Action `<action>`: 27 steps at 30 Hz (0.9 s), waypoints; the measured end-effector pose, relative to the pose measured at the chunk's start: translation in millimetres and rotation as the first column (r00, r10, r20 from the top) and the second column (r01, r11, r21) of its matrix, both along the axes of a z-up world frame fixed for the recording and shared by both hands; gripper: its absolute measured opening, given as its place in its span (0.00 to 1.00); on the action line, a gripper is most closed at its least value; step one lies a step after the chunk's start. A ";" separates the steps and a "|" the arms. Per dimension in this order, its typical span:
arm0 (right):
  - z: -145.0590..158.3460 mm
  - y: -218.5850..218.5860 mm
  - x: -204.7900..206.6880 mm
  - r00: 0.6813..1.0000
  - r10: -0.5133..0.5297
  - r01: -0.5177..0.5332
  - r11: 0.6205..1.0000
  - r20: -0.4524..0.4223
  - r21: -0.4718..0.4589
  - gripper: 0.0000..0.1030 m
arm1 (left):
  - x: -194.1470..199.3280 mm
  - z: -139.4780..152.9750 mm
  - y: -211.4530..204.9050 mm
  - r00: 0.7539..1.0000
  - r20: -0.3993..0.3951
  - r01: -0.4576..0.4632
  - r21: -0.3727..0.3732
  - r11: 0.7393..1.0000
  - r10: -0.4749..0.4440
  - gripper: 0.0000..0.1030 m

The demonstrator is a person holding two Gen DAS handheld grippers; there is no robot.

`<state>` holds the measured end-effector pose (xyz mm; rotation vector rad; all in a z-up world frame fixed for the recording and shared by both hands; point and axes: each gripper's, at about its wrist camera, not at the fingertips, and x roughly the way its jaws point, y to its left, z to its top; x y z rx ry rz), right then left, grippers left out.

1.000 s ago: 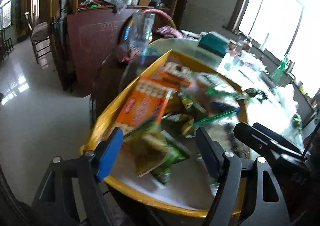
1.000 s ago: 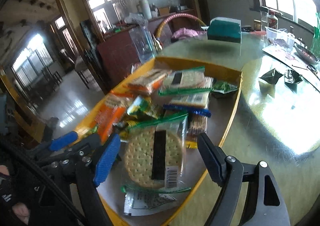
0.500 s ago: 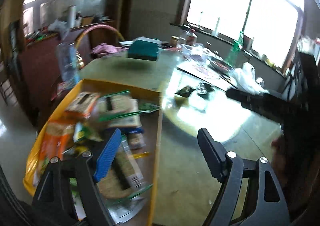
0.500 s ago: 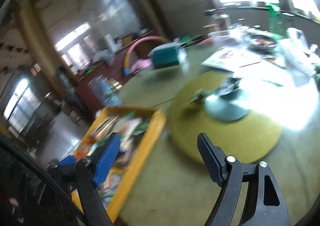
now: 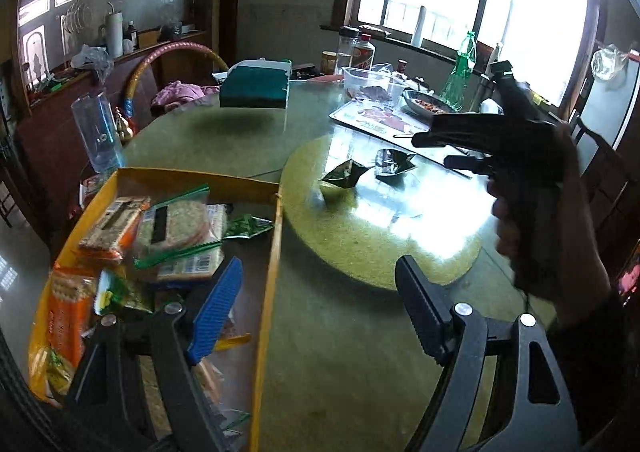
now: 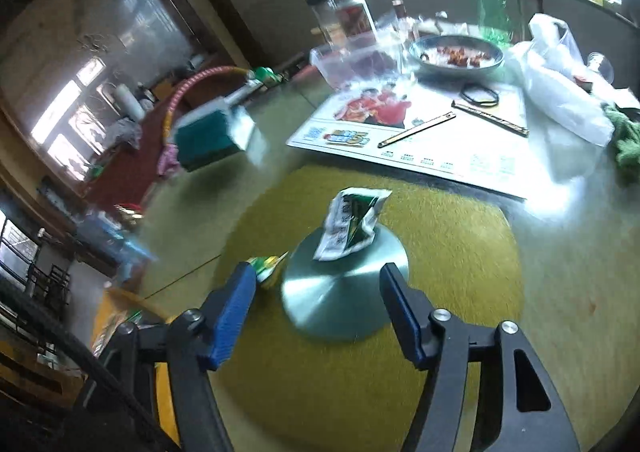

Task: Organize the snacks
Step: 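Return both tools to the lazy-susan, then grasp a white-green wrapper with the right tool while the left tool grasps a green snack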

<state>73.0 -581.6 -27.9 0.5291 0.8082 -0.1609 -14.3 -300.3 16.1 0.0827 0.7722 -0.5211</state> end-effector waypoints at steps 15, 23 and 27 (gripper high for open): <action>-56.2 -25.3 50.9 0.988 -0.065 0.071 0.997 -0.137 0.037 0.14 | 29.5 14.8 -16.8 0.998 0.040 0.052 0.029 0.998 -0.053 0.77; -55.6 10.5 -41.7 0.988 0.018 -0.025 0.999 -0.152 -0.043 0.13 | 59.5 1.5 -91.1 0.973 0.105 0.188 0.161 0.969 -0.206 0.77; -56.4 21.8 -96.4 0.989 0.027 -0.032 0.999 -0.148 -0.029 0.13 | 91.7 -24.8 -123.5 0.979 0.067 0.172 0.255 0.952 -0.195 0.76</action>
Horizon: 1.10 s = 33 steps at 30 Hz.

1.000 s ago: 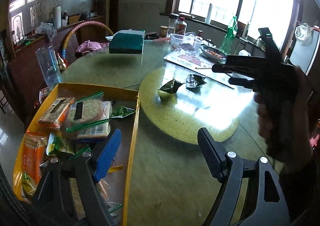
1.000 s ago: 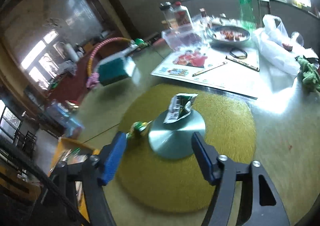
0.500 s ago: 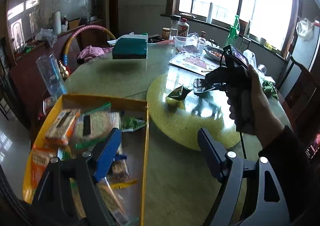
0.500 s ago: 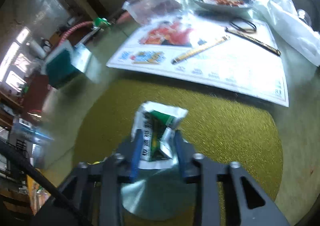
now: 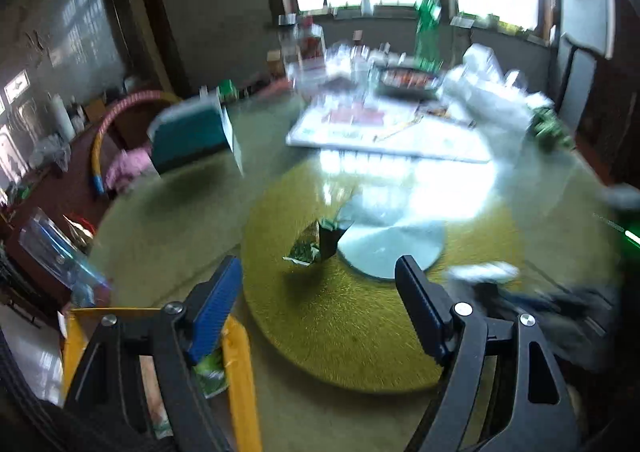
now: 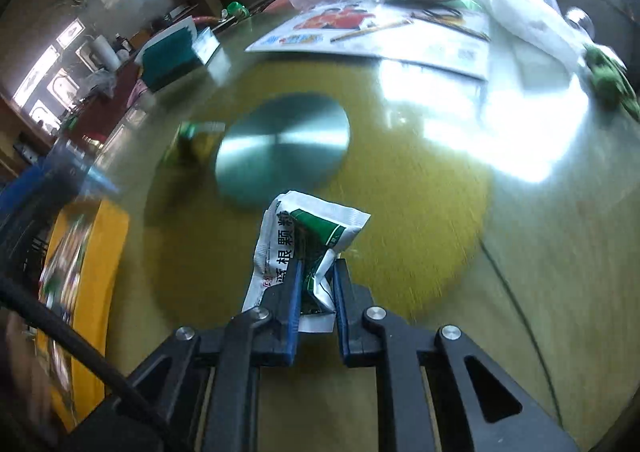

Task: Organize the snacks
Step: 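Grasp a white-green wrapper with the right tool while the left tool grasps a green snack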

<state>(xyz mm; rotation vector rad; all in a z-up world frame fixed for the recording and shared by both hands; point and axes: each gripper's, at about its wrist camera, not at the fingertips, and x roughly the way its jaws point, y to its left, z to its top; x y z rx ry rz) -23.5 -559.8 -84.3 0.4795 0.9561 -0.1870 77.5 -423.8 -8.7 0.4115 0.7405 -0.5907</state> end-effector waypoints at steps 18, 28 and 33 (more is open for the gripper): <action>-7.8 7.5 -51.3 0.994 -0.063 0.054 0.993 0.086 0.109 0.12 | 64.8 -56.9 -45.5 0.991 -0.103 -0.072 0.156 0.985 0.089 0.29; -5.3 25.7 -55.7 0.996 -0.043 0.041 0.999 0.074 0.034 0.12 | -52.2 -35.4 27.6 0.966 -0.259 0.013 0.080 0.997 0.008 0.27; -5.1 50.6 -62.9 0.998 -0.008 0.008 1.000 0.068 -0.002 0.12 | -122.6 -18.6 85.6 0.958 -0.286 -0.015 -0.083 0.996 -0.009 0.27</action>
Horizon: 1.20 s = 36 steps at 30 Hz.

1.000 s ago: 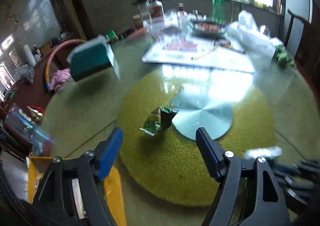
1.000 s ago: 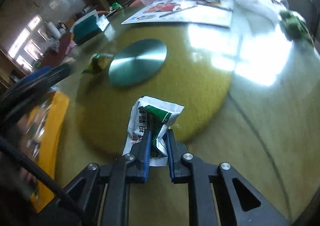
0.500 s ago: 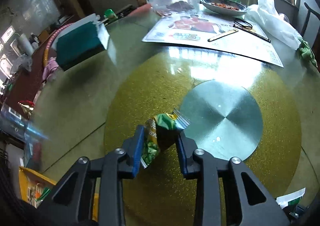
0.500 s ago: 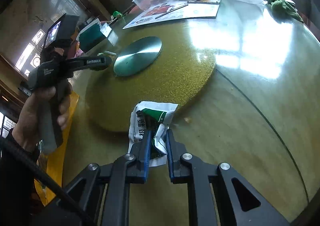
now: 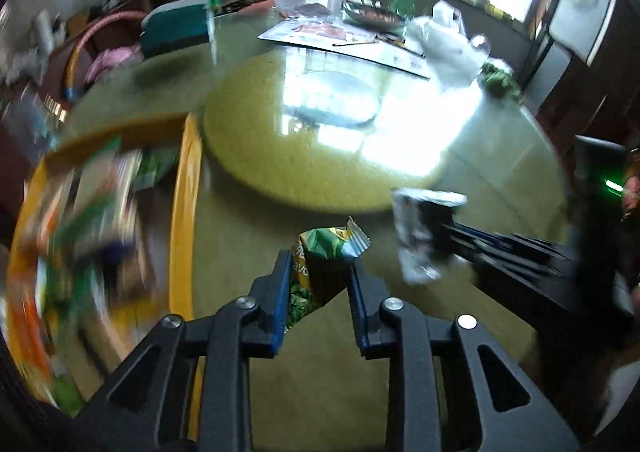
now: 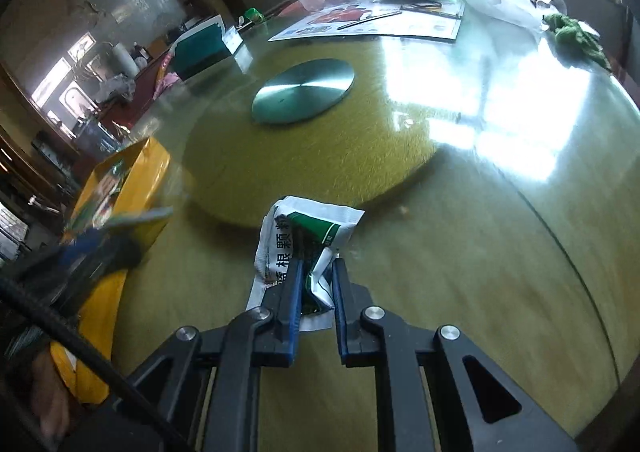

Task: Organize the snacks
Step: 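Grasp a white-green wrapper with the right tool while the left tool grasps a green snack, then carry both items into the yellow tray and open both tools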

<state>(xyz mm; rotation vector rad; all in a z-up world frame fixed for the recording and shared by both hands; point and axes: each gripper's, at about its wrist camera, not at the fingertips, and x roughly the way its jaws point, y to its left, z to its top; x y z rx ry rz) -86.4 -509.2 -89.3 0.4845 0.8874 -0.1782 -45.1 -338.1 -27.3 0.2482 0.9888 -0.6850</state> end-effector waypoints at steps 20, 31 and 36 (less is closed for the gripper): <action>65.2 82.1 -8.9 0.970 0.131 -0.131 0.991 0.205 -0.015 0.11 | -18.9 57.1 119.2 0.971 0.083 -0.192 -0.279 0.941 0.223 0.27; 83.6 172.9 49.3 0.915 0.341 -0.334 0.940 0.214 -0.069 0.11 | 17.7 54.2 213.4 0.881 0.098 -0.424 -0.273 0.863 0.463 0.27; 78.6 197.1 70.8 0.903 0.382 -0.375 0.924 0.197 -0.074 0.11 | 27.9 42.9 227.9 0.872 0.075 -0.451 -0.262 0.853 0.484 0.27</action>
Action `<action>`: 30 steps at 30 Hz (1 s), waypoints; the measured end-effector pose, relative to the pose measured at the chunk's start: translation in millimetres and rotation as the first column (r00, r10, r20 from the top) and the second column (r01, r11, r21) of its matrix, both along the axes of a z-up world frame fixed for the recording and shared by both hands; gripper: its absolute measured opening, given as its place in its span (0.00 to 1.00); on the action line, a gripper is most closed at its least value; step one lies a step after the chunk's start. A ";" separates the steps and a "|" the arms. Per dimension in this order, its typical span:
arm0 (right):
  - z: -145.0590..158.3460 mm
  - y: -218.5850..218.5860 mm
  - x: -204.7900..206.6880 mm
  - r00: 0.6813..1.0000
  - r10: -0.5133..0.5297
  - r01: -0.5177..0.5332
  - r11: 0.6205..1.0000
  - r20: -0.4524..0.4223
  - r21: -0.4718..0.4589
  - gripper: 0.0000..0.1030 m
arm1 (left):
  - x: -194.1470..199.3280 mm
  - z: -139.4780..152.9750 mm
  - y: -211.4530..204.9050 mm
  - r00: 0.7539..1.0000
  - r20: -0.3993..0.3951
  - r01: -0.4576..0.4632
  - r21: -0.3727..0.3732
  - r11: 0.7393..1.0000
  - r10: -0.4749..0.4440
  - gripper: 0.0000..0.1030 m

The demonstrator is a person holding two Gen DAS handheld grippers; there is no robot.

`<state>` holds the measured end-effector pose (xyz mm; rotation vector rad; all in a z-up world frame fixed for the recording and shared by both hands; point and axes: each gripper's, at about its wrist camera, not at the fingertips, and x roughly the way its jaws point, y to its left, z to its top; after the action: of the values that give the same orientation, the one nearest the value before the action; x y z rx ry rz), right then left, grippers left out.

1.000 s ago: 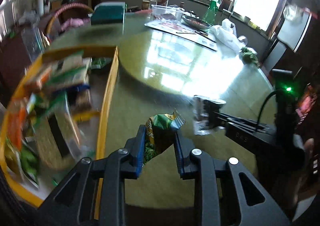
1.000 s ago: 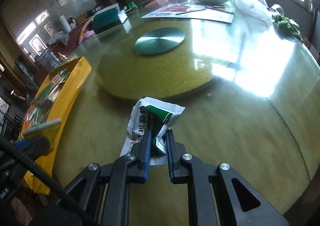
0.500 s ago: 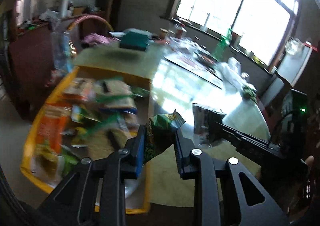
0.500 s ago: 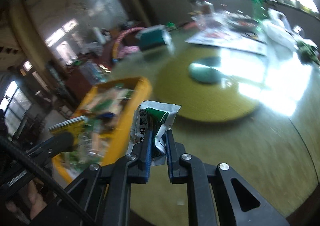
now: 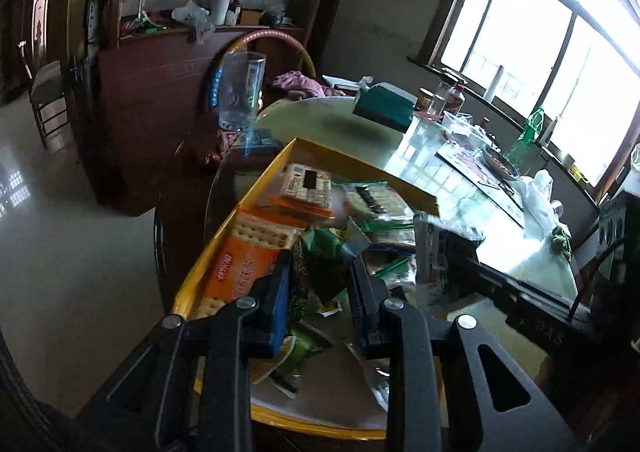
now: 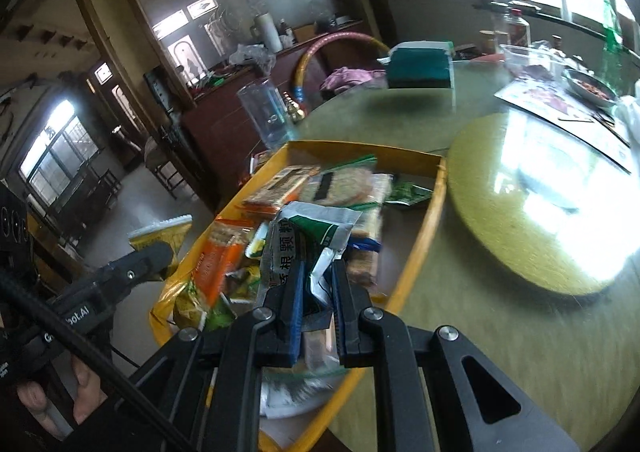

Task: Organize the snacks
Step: 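Carry both items into the yellow tray and open both tools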

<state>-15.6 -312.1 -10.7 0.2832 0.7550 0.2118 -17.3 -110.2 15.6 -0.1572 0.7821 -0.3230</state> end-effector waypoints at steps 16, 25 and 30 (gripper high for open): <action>-5.9 33.5 42.8 0.998 0.058 -0.059 0.998 -0.025 -0.034 0.11 | 22.0 -31.2 1.9 0.998 -0.057 0.022 0.043 0.999 -0.020 0.28; -15.4 39.4 50.0 0.997 0.065 -0.067 0.997 -0.047 -0.041 0.11 | 27.8 -39.4 1.2 0.998 -0.062 0.006 0.072 0.997 -0.001 0.28; -18.9 40.8 50.0 0.997 0.061 -0.063 0.997 -0.052 -0.044 0.15 | 23.6 -39.5 -2.5 0.999 -0.052 0.006 0.083 0.997 -0.001 0.30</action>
<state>34.4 -271.3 -29.7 0.2225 0.8182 0.2465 6.4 -112.7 -23.9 -0.0865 0.8460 -0.2901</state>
